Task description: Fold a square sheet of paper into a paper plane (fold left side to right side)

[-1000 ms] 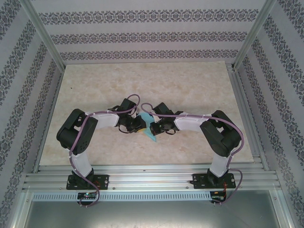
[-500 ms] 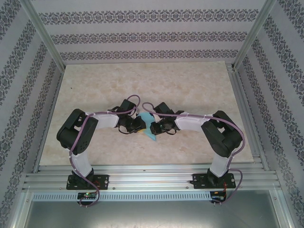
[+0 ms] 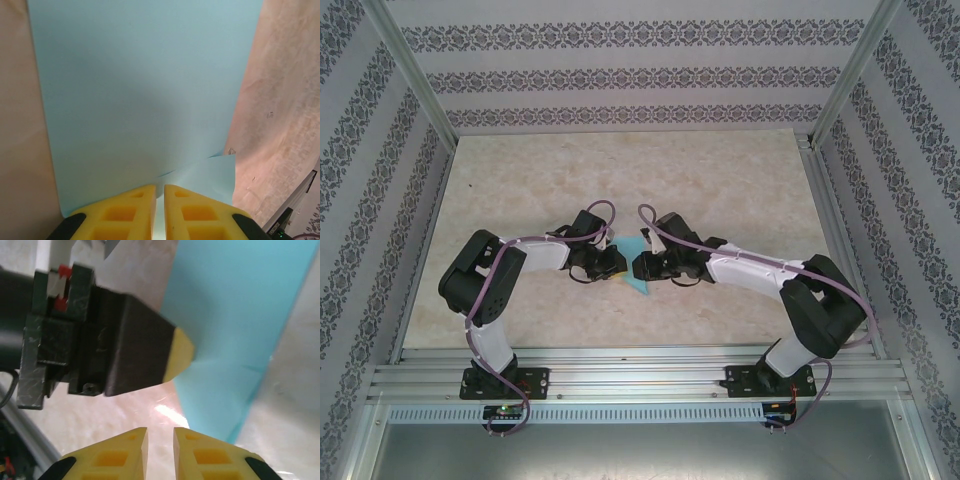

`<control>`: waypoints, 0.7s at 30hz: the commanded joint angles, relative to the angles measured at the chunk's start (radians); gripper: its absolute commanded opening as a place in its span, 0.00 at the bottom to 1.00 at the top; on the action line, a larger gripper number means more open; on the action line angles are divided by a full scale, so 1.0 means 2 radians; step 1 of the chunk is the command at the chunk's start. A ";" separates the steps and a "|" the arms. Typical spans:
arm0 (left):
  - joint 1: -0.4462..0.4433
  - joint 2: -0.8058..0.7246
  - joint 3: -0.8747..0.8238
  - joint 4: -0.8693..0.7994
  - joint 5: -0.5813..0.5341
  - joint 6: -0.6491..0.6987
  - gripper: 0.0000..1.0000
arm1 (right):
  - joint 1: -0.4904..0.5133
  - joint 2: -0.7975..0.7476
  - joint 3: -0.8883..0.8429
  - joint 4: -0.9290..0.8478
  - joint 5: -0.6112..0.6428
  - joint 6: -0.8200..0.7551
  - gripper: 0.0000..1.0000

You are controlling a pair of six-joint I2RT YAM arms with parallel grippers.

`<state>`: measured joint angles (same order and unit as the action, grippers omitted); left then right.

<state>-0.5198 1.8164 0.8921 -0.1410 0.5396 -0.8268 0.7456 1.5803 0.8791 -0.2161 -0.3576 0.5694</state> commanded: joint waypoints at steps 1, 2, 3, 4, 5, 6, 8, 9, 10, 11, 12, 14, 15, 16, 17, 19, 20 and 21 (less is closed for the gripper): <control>-0.009 0.023 -0.017 -0.043 -0.045 0.012 0.16 | 0.017 0.017 -0.005 0.039 -0.029 0.049 0.20; -0.010 0.022 -0.017 -0.044 -0.044 0.012 0.16 | 0.019 0.021 -0.006 0.039 -0.030 0.051 0.20; -0.010 0.023 -0.016 -0.043 -0.045 0.012 0.16 | 0.020 0.028 -0.008 0.040 -0.032 0.053 0.20; -0.010 0.023 -0.016 -0.043 -0.045 0.013 0.15 | 0.021 0.032 -0.009 0.041 -0.036 0.054 0.20; -0.009 0.024 -0.016 -0.044 -0.045 0.012 0.16 | 0.021 0.036 -0.009 0.038 -0.037 0.054 0.20; -0.009 0.024 -0.015 -0.044 -0.045 0.013 0.15 | 0.022 0.040 -0.008 0.033 -0.036 0.051 0.20; -0.010 0.025 -0.015 -0.044 -0.046 0.014 0.15 | 0.021 0.046 -0.005 0.024 -0.033 0.046 0.20; -0.009 0.025 -0.015 -0.043 -0.045 0.013 0.15 | 0.021 0.049 -0.004 0.017 -0.031 0.043 0.20; -0.009 0.026 -0.015 -0.044 -0.046 0.013 0.15 | 0.020 0.052 -0.003 0.011 -0.030 0.040 0.20; -0.010 0.026 -0.015 -0.044 -0.046 0.014 0.15 | 0.018 0.055 -0.003 0.007 -0.028 0.040 0.19; -0.010 0.025 -0.015 -0.044 -0.045 0.014 0.15 | 0.017 0.058 -0.004 0.006 -0.030 0.039 0.19; -0.010 0.025 -0.014 -0.045 -0.046 0.015 0.16 | 0.014 0.062 -0.005 0.005 -0.030 0.041 0.19; -0.010 0.026 -0.014 -0.045 -0.046 0.015 0.15 | 0.014 0.064 -0.005 0.005 -0.031 0.041 0.19; -0.010 0.026 -0.013 -0.046 -0.047 0.015 0.15 | 0.013 0.064 -0.005 0.003 -0.029 0.042 0.19; -0.009 0.026 -0.013 -0.046 -0.047 0.016 0.15 | 0.012 0.065 -0.007 0.003 -0.029 0.041 0.19; -0.009 0.026 -0.012 -0.047 -0.047 0.016 0.15 | 0.011 0.065 -0.010 0.004 -0.029 0.042 0.19; -0.009 0.027 -0.012 -0.047 -0.047 0.016 0.15 | 0.009 0.066 -0.011 0.005 -0.030 0.043 0.19; -0.010 0.027 -0.012 -0.047 -0.047 0.016 0.15 | 0.008 0.066 -0.012 0.007 -0.031 0.043 0.19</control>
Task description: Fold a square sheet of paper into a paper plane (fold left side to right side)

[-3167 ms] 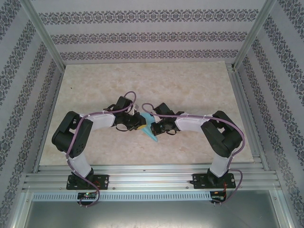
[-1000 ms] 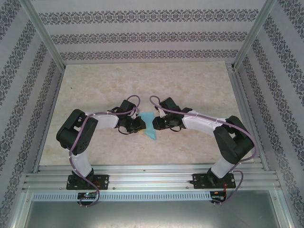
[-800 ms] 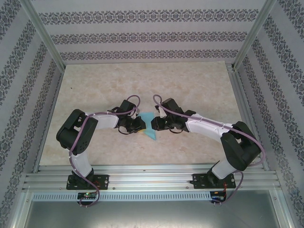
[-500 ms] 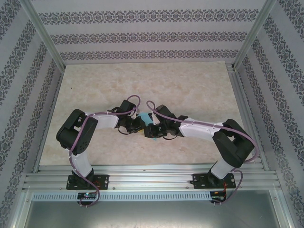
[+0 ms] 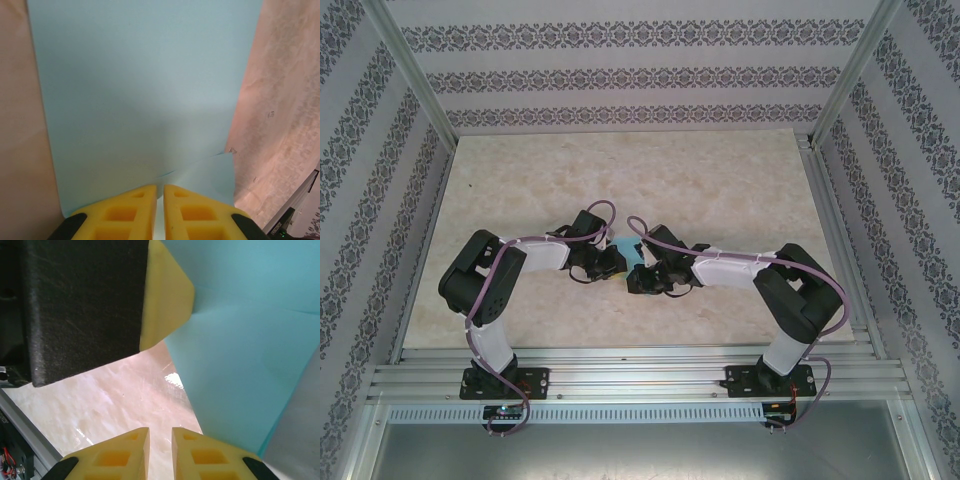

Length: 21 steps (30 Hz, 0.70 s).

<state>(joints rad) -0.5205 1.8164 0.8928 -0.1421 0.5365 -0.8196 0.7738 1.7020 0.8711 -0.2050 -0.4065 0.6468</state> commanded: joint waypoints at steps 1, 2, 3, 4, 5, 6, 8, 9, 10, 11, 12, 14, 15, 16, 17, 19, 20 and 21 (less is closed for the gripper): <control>-0.010 0.027 -0.012 -0.047 -0.046 0.013 0.15 | -0.006 0.006 -0.009 0.001 -0.007 0.006 0.19; -0.010 0.027 -0.012 -0.047 -0.046 0.013 0.15 | -0.006 0.007 -0.010 0.002 -0.009 0.006 0.19; -0.010 0.028 -0.012 -0.047 -0.046 0.013 0.15 | -0.007 0.007 -0.011 0.003 -0.009 0.006 0.19; -0.010 0.028 -0.013 -0.047 -0.047 0.013 0.15 | -0.007 0.009 -0.013 0.003 -0.009 0.008 0.19; -0.010 0.028 -0.013 -0.047 -0.047 0.013 0.15 | -0.007 0.010 -0.014 0.005 -0.010 0.008 0.19; -0.010 0.028 -0.013 -0.047 -0.047 0.013 0.15 | -0.007 0.010 -0.015 0.006 -0.010 0.009 0.19; -0.010 0.028 -0.013 -0.047 -0.047 0.013 0.15 | -0.008 0.014 -0.017 0.006 -0.010 0.009 0.19; -0.010 0.028 -0.013 -0.047 -0.047 0.014 0.15 | -0.007 0.015 -0.017 0.007 -0.011 0.009 0.19; -0.010 0.028 -0.012 -0.047 -0.047 0.014 0.15 | -0.008 0.016 -0.017 0.006 -0.011 0.009 0.19; -0.010 0.028 -0.012 -0.047 -0.047 0.014 0.15 | -0.008 0.018 -0.017 0.007 -0.013 0.010 0.19; -0.010 0.028 -0.012 -0.048 -0.047 0.014 0.15 | -0.008 0.019 -0.017 0.006 -0.012 0.009 0.19; -0.010 0.028 -0.012 -0.048 -0.047 0.014 0.15 | -0.009 0.020 -0.018 0.003 -0.009 0.008 0.19; -0.010 0.028 -0.012 -0.048 -0.048 0.014 0.15 | -0.009 0.019 -0.019 0.001 -0.006 0.008 0.19; -0.010 0.028 -0.013 -0.048 -0.048 0.014 0.15 | -0.011 0.018 -0.020 0.000 -0.005 0.008 0.19; -0.010 0.028 -0.012 -0.048 -0.049 0.014 0.15 | -0.011 0.018 -0.020 -0.001 -0.004 0.007 0.19; -0.010 0.029 -0.013 -0.048 -0.049 0.015 0.15 | -0.011 0.019 -0.022 -0.002 -0.005 0.007 0.19; -0.010 0.029 -0.013 -0.047 -0.050 0.015 0.15 | -0.012 0.019 -0.023 -0.003 -0.006 0.008 0.19; -0.010 0.030 -0.013 -0.048 -0.051 0.015 0.15 | -0.012 0.021 -0.026 -0.002 -0.009 0.009 0.19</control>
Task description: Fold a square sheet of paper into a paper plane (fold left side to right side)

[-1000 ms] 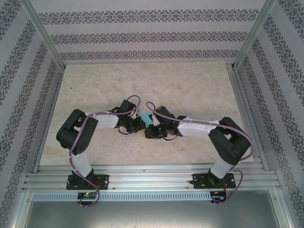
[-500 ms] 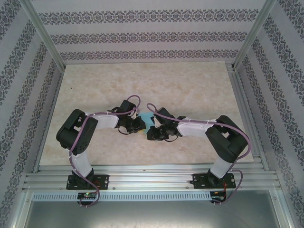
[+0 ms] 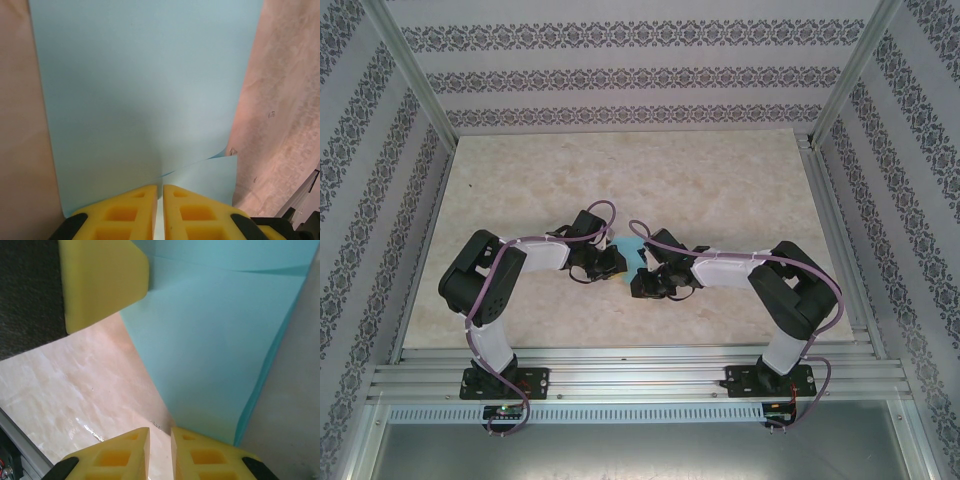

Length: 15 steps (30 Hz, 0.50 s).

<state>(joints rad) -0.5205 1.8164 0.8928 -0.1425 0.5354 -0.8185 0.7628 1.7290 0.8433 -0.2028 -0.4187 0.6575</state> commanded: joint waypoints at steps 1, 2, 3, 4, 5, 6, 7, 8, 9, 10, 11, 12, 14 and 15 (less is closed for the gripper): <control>-0.010 0.031 -0.014 -0.047 -0.051 0.014 0.15 | -0.007 0.009 -0.015 0.000 -0.007 0.005 0.19; -0.010 0.032 -0.013 -0.047 -0.051 0.014 0.15 | -0.007 0.010 -0.018 0.002 -0.009 0.009 0.19; -0.010 0.034 -0.013 -0.047 -0.052 0.015 0.15 | -0.007 0.011 -0.022 0.005 -0.010 0.011 0.19; -0.010 0.035 -0.014 -0.045 -0.053 0.015 0.15 | -0.007 0.011 -0.027 0.011 -0.012 0.015 0.19; -0.010 0.036 -0.014 -0.046 -0.052 0.015 0.15 | -0.009 0.013 -0.033 0.015 -0.014 0.020 0.19; -0.010 0.037 -0.014 -0.045 -0.053 0.016 0.15 | -0.011 0.015 -0.039 0.023 -0.018 0.025 0.18; -0.010 0.039 -0.014 -0.046 -0.054 0.016 0.15 | -0.013 0.017 -0.044 0.032 -0.024 0.030 0.18; -0.010 0.040 -0.013 -0.046 -0.055 0.016 0.15 | -0.016 0.018 -0.052 0.042 -0.029 0.038 0.18; -0.010 0.041 -0.012 -0.047 -0.056 0.017 0.14 | -0.018 0.019 -0.060 0.051 -0.034 0.044 0.17; -0.010 0.043 -0.011 -0.047 -0.056 0.017 0.15 | -0.020 0.020 -0.068 0.063 -0.040 0.050 0.15; -0.010 0.044 -0.011 -0.048 -0.056 0.017 0.14 | -0.022 0.021 -0.075 0.069 -0.043 0.055 0.15; -0.010 0.045 -0.012 -0.047 -0.056 0.017 0.15 | -0.024 0.021 -0.079 0.070 -0.044 0.057 0.14; -0.010 0.046 -0.011 -0.049 -0.059 0.018 0.14 | -0.024 0.018 -0.088 0.069 -0.045 0.059 0.13; -0.010 0.046 -0.012 -0.050 -0.061 0.018 0.14 | -0.024 0.016 -0.091 0.071 -0.045 0.061 0.13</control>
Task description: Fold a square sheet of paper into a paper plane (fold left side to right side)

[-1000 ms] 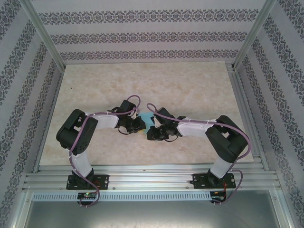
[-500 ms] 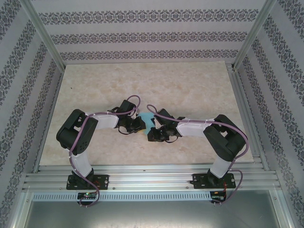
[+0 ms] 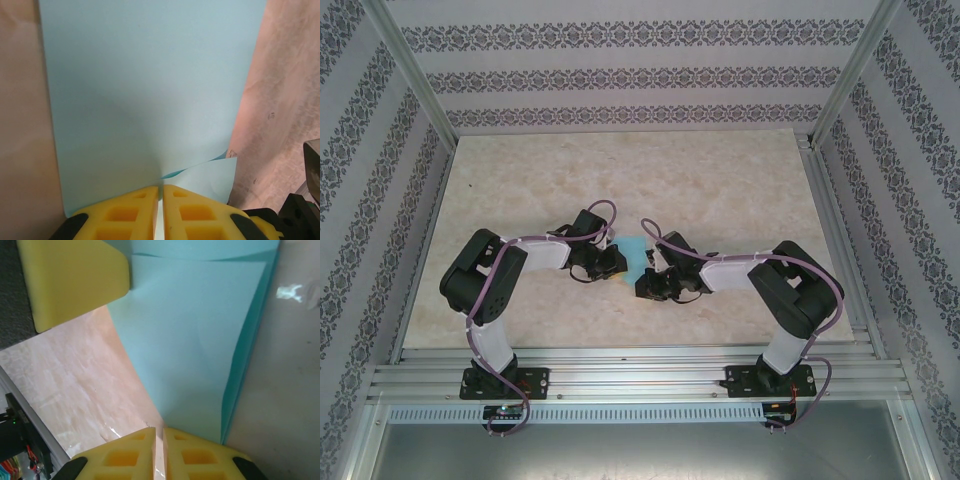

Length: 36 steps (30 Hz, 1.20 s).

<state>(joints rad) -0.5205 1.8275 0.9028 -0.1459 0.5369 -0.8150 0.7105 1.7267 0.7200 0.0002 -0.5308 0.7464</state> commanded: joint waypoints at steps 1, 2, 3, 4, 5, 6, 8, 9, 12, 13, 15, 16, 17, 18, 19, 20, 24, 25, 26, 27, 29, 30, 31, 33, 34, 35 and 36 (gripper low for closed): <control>-0.010 0.041 -0.016 -0.049 -0.063 0.018 0.14 | 0.001 0.015 -0.036 -0.030 0.010 0.018 0.12; -0.010 0.042 -0.016 -0.050 -0.065 0.018 0.14 | 0.001 0.012 -0.040 -0.029 0.009 0.019 0.12; -0.010 0.042 -0.016 -0.051 -0.066 0.019 0.14 | 0.000 0.008 -0.044 -0.027 0.009 0.020 0.11; -0.010 0.043 -0.016 -0.051 -0.066 0.019 0.14 | -0.001 0.004 -0.049 -0.025 0.008 0.023 0.11; -0.010 0.043 -0.016 -0.051 -0.066 0.019 0.14 | -0.001 0.000 -0.055 -0.022 0.007 0.025 0.10; -0.010 0.044 -0.016 -0.051 -0.067 0.020 0.14 | -0.001 -0.005 -0.061 -0.018 0.007 0.027 0.10; -0.010 0.045 -0.016 -0.052 -0.068 0.021 0.14 | -0.001 -0.013 -0.071 -0.015 0.006 0.031 0.09; -0.010 0.045 -0.016 -0.052 -0.069 0.021 0.14 | -0.001 -0.016 -0.075 -0.015 0.006 0.032 0.09; -0.010 0.045 -0.015 -0.052 -0.068 0.021 0.14 | -0.003 -0.026 -0.089 -0.012 0.007 0.035 0.08; -0.010 0.045 -0.015 -0.052 -0.067 0.022 0.14 | -0.004 -0.030 -0.094 -0.012 0.007 0.036 0.08; -0.010 0.045 -0.014 -0.053 -0.067 0.021 0.14 | -0.005 -0.039 -0.095 -0.017 0.004 0.035 0.08; -0.010 0.045 -0.013 -0.053 -0.066 0.021 0.14 | -0.006 -0.046 -0.093 -0.024 0.003 0.034 0.08; -0.010 0.044 -0.013 -0.053 -0.066 0.022 0.14 | -0.007 -0.055 -0.086 -0.032 0.002 0.031 0.08; -0.010 0.045 -0.012 -0.052 -0.065 0.021 0.14 | -0.007 -0.063 -0.076 -0.046 0.004 0.028 0.08; -0.010 0.045 -0.012 -0.052 -0.064 0.021 0.14 | -0.008 -0.074 -0.062 -0.064 0.008 0.023 0.08; -0.010 0.044 -0.012 -0.051 -0.064 0.021 0.14 | -0.009 -0.083 -0.048 -0.077 0.011 0.019 0.08; -0.010 0.042 -0.012 -0.051 -0.062 0.021 0.14 | -0.009 -0.101 -0.004 -0.092 0.015 0.027 0.09; -0.010 0.041 -0.011 -0.051 -0.063 0.021 0.14 | -0.008 -0.098 0.005 -0.087 0.014 0.032 0.09; -0.010 0.041 -0.011 -0.051 -0.062 0.020 0.14 | -0.006 -0.093 0.012 -0.080 0.012 0.036 0.08; -0.010 0.041 -0.011 -0.051 -0.062 0.020 0.14 | -0.005 -0.087 0.017 -0.075 0.011 0.038 0.08; -0.010 0.041 -0.011 -0.050 -0.062 0.020 0.14 | -0.004 -0.068 0.030 -0.067 0.010 0.037 0.08; -0.010 0.041 -0.011 -0.050 -0.062 0.020 0.14 | -0.004 -0.058 0.035 -0.067 0.011 0.036 0.08; -0.010 0.041 -0.010 -0.050 -0.061 0.020 0.14 | -0.004 -0.047 0.039 -0.068 0.013 0.035 0.08; -0.010 0.041 -0.010 -0.050 -0.061 0.020 0.14 | -0.004 -0.028 0.042 -0.070 0.017 0.032 0.08; -0.010 0.041 -0.010 -0.050 -0.061 0.020 0.14 | -0.004 -0.021 0.040 -0.069 0.019 0.031 0.08; -0.010 0.040 -0.011 -0.050 -0.061 0.019 0.14 | -0.004 -0.015 0.038 -0.069 0.019 0.032 0.08; -0.010 0.040 -0.011 -0.049 -0.061 0.019 0.14 | -0.004 -0.010 0.036 -0.070 0.021 0.032 0.08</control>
<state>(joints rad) -0.5240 1.8320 0.9119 -0.1551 0.5362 -0.7994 0.6998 1.6745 0.7956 -0.1337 -0.5129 0.8143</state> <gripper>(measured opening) 0.142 0.077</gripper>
